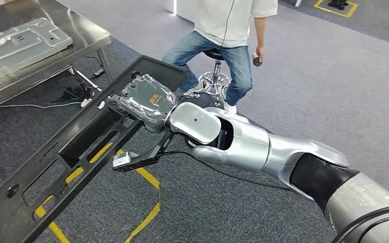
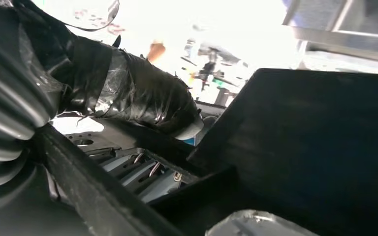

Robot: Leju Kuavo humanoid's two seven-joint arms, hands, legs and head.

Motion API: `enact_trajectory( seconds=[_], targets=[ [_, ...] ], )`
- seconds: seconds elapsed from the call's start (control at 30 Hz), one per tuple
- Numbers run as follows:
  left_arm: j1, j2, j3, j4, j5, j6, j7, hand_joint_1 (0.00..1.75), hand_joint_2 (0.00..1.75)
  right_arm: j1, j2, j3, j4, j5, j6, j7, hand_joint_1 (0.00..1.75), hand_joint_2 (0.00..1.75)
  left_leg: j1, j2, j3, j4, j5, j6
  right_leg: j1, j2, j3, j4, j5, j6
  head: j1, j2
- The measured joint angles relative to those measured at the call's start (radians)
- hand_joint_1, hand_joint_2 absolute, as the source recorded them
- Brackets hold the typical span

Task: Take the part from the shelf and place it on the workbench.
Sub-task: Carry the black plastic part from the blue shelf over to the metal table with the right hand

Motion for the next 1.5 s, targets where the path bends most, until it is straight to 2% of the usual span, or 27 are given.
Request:
enact_trajectory(
  seconds=[0.03, 0.07, 0.1, 0.17, 0.23, 0.27, 0.3, 0.37, 0.43, 0.5, 0.53, 0.6, 0.67, 0.73, 0.8, 0.83, 0.9, 0.97, 1.0, 1.03, 1.07, 1.13, 1.2, 1.3, 1.37, 1.43, 1.5],
  targets=[
    [-0.001, -0.001, -0.001, 0.0, 0.0, 0.0, -0.002, 0.0, 1.75, 0.0, -0.003, 0.0, 0.008, -0.004, 0.003, 0.0, 1.75, 1.75, -0.001, -0.016, 0.001, 0.002, -0.001, 0.0, 0.0, 0.002, -0.014, 0.002, 0.019, -0.001, 0.0, 0.0],
    [-0.001, -0.001, -0.001, 0.0, 0.0, -0.001, -0.003, 0.0, 1.75, -0.001, -0.006, 0.0, 0.016, -0.01, 0.004, 0.0, 1.75, 1.75, -0.001, -0.033, 0.002, 0.004, -0.003, 0.0, 0.0, 0.006, -0.01, -0.033, 0.055, -0.002, 0.0, 0.0],
    [-0.001, -0.002, -0.001, 0.0, 0.0, -0.001, -0.003, 0.0, 1.75, -0.004, -0.01, 0.0, 0.025, -0.015, 0.005, 0.0, 1.75, 1.75, -0.001, -0.049, 0.003, 0.007, -0.005, -0.002, -0.001, 0.019, 0.009, -0.096, 0.1, -0.005, 0.0, 0.0],
    [-0.001, -0.006, -0.001, 0.0, 0.0, -0.001, -0.004, 0.0, 1.75, -0.011, -0.017, -0.002, 0.043, -0.028, 0.005, 0.0, 1.75, 1.75, -0.001, -0.077, -0.001, 0.014, -0.009, -0.008, -0.004, 0.062, 0.049, -0.21, 0.152, -0.012, 0.0, 0.0],
    [-0.003, -0.009, -0.002, 0.0, 0.0, -0.002, -0.005, 0.0, 1.75, -0.017, -0.023, -0.005, 0.059, -0.041, 0.003, 0.0, 1.75, 1.75, 0.004, -0.099, -0.009, 0.015, -0.008, -0.019, -0.002, 0.079, 0.066, -0.248, 0.155, -0.017, -0.001, 0.0],
    [-0.003, -0.009, -0.002, 0.0, 0.0, -0.003, -0.005, 0.0, 1.75, -0.019, -0.024, -0.007, 0.066, -0.047, 0.002, 0.0, 1.75, 1.75, 0.006, -0.111, -0.011, 0.013, -0.006, -0.026, -0.002, 0.069, 0.07, -0.253, 0.156, -0.02, -0.001, 0.0],
    [-0.001, -0.009, -0.002, 0.0, 0.0, -0.003, -0.005, 0.0, 1.75, -0.022, -0.025, -0.009, 0.074, -0.053, 0.001, 0.0, 1.75, 1.75, 0.007, -0.11, -0.012, 0.012, -0.006, -0.032, -0.004, 0.056, 0.076, -0.258, 0.157, -0.024, -0.001, 0.0],
    [0.001, -0.01, -0.002, 0.0, 0.001, -0.006, -0.007, 0.0, 1.75, -0.025, -0.029, -0.015, 0.09, -0.062, -0.001, 0.001, 1.75, 1.75, 0.003, -0.06, -0.027, 0.044, -0.024, -0.044, -0.01, 0.031, 0.092, -0.272, 0.159, -0.034, -0.004, 0.0],
    [-0.001, -0.012, -0.002, 0.0, 0.001, -0.01, -0.008, 0.0, 1.75, -0.028, -0.036, -0.023, 0.105, -0.069, -0.005, 0.006, 1.75, 1.75, 0.006, 0.006, -0.078, 0.148, -0.07, -0.056, -0.009, 0.004, 0.104, -0.277, 0.156, -0.041, -0.008, 0.0],
    [-0.003, -0.012, -0.002, 0.0, 0.001, -0.013, -0.008, 0.0, 1.75, -0.028, -0.041, -0.028, 0.119, -0.075, -0.009, 0.009, 1.75, 1.75, 0.015, 0.026, -0.137, 0.25, -0.1, -0.065, -0.009, -0.022, 0.11, -0.276, 0.149, -0.044, -0.008, 0.0],
    [-0.002, -0.012, -0.002, 0.0, 0.001, -0.015, -0.008, 0.0, 1.75, -0.027, -0.043, -0.03, 0.126, -0.078, -0.011, 0.01, 1.75, 1.75, 0.019, 0.029, -0.145, 0.259, -0.09, -0.068, -0.01, -0.035, 0.113, -0.276, 0.145, -0.042, -0.008, 0.0],
    [-0.001, -0.011, -0.002, 0.0, 0.001, -0.015, -0.008, 0.0, 1.75, -0.027, -0.047, -0.032, 0.138, -0.084, -0.013, 0.01, 1.75, 1.75, 0.023, 0.045, -0.105, 0.173, -0.03, -0.071, -0.013, -0.059, 0.123, -0.273, 0.135, -0.036, -0.008, 0.0],
    [-0.003, -0.011, -0.002, 0.0, 0.001, -0.015, -0.008, 0.0, 1.75, -0.028, -0.051, -0.037, 0.147, -0.085, -0.017, 0.01, 1.75, 1.75, 0.015, 0.091, -0.046, 0.056, 0.01, -0.068, -0.01, -0.081, 0.133, -0.269, 0.122, -0.025, -0.008, 0.0],
    [-0.006, -0.011, -0.002, 0.0, 0.001, -0.015, -0.007, 0.0, 1.75, -0.032, -0.055, -0.046, 0.153, -0.085, -0.021, 0.01, 1.75, 1.75, 0.004, 0.113, -0.027, 0.016, 0.007, -0.055, -0.002, -0.1, 0.14, -0.27, 0.113, -0.013, -0.007, 0.0],
    [-0.006, -0.011, -0.002, 0.0, 0.002, -0.014, -0.007, 0.0, 1.75, -0.037, -0.059, -0.053, 0.157, -0.085, -0.026, 0.011, 1.75, 1.75, 0.005, 0.09, -0.025, 0.014, 0.005, -0.04, 0.001, -0.118, 0.148, -0.278, 0.106, -0.001, -0.006, 0.0],
    [-0.005, -0.011, -0.002, 0.0, 0.002, -0.013, -0.007, 0.0, 1.75, -0.039, -0.06, -0.055, 0.159, -0.085, -0.028, 0.012, 1.75, 1.75, 0.007, 0.077, -0.021, 0.01, 0.004, -0.035, 0.0, -0.111, 0.151, -0.274, 0.097, 0.006, -0.005, 0.0],
    [-0.007, -0.011, -0.003, 0.0, 0.002, -0.012, -0.006, 0.0, 1.75, -0.043, -0.06, -0.06, 0.163, -0.085, -0.031, 0.016, 1.75, 1.75, 0.012, 0.054, -0.012, 0.002, 0.005, -0.024, -0.003, -0.062, 0.127, -0.208, 0.056, 0.013, -0.003, 0.0],
    [-0.011, -0.011, -0.003, 0.0, 0.003, -0.011, -0.006, 0.0, 1.75, -0.044, -0.063, -0.066, 0.167, -0.085, -0.033, 0.019, 1.75, 1.75, 0.011, 0.029, -0.01, 0.0, 0.003, -0.016, -0.001, -0.011, 0.056, -0.069, 0.003, 0.01, -0.002, 0.0],
    [-0.012, -0.011, -0.003, 0.0, 0.003, -0.011, -0.006, 0.0, 1.75, -0.043, -0.064, -0.067, 0.169, -0.085, -0.033, 0.019, 1.75, 1.75, 0.009, 0.015, -0.009, 0.0, 0.002, -0.013, 0.0, -0.002, 0.019, -0.013, -0.009, 0.008, -0.002, 0.0],
    [-0.012, -0.01, -0.003, 0.0, 0.004, -0.011, -0.006, 0.0, 1.75, -0.042, -0.066, -0.068, 0.172, -0.085, -0.033, 0.019, 1.75, 1.75, 0.007, 0.0, -0.007, 0.0, 0.001, -0.012, 0.0, 0.002, -0.004, 0.011, -0.001, 0.005, -0.002, 0.0],
    [-0.012, -0.01, -0.003, 0.0, 0.004, -0.011, -0.006, 0.0, 1.75, -0.041, -0.067, -0.068, 0.175, -0.085, -0.033, 0.019, 1.75, 1.75, 0.006, -0.014, -0.005, 0.001, 0.0, -0.011, 0.0, 0.004, -0.009, -0.004, 0.027, 0.002, -0.002, 0.0],
    [-0.012, -0.011, -0.004, 0.0, 0.004, -0.011, -0.006, 0.0, 1.75, -0.041, -0.069, -0.069, 0.18, -0.085, -0.033, 0.019, 1.75, 1.75, 0.004, -0.036, -0.001, 0.004, -0.004, -0.012, 0.002, 0.014, 0.022, -0.121, 0.11, -0.009, -0.001, 0.0],
    [-0.012, -0.012, -0.004, 0.0, 0.004, -0.011, -0.006, 0.0, 1.75, -0.044, -0.07, -0.072, 0.182, -0.085, -0.034, 0.019, 1.75, 1.75, 0.003, -0.051, -0.005, 0.007, -0.006, -0.016, 0.005, 0.029, 0.057, -0.228, 0.157, -0.02, -0.001, 0.0],
    [-0.007, -0.012, -0.004, 0.0, 0.005, -0.011, -0.006, 0.0, 1.75, -0.048, -0.07, -0.075, 0.185, -0.085, -0.036, 0.023, 1.75, 1.75, 0.004, -0.065, -0.014, 0.006, -0.003, -0.031, 0.006, 0.032, 0.072, -0.263, 0.159, -0.028, 0.002, 0.0],
    [-0.005, -0.009, -0.004, 0.0, 0.007, -0.01, -0.005, 0.0, 1.75, -0.048, -0.069, -0.075, 0.188, -0.087, -0.037, 0.028, 1.75, 1.75, 0.0, -0.042, -0.018, 0.018, -0.014, -0.042, -0.001, 0.026, 0.081, -0.27, 0.162, -0.035, 0.001, 0.0],
    [-0.007, -0.008, -0.004, 0.0, 0.009, -0.012, -0.005, 0.0, 1.75, -0.049, -0.068, -0.077, 0.19, -0.088, -0.041, 0.032, 1.75, 1.75, 0.002, 0.003, -0.052, 0.097, -0.056, -0.054, -0.005, 0.019, 0.091, -0.275, 0.161, -0.042, -0.002, 0.0],
    [-0.009, -0.009, -0.004, 0.0, 0.01, -0.02, -0.004, 0.0, 1.75, -0.05, -0.068, -0.079, 0.193, -0.088, -0.045, 0.035, 1.75, 1.75, 0.01, 0.025, -0.116, 0.222, -0.106, -0.063, -0.004, 0.013, 0.094, -0.273, 0.158, -0.046, -0.003, 0.0]
  ],
)
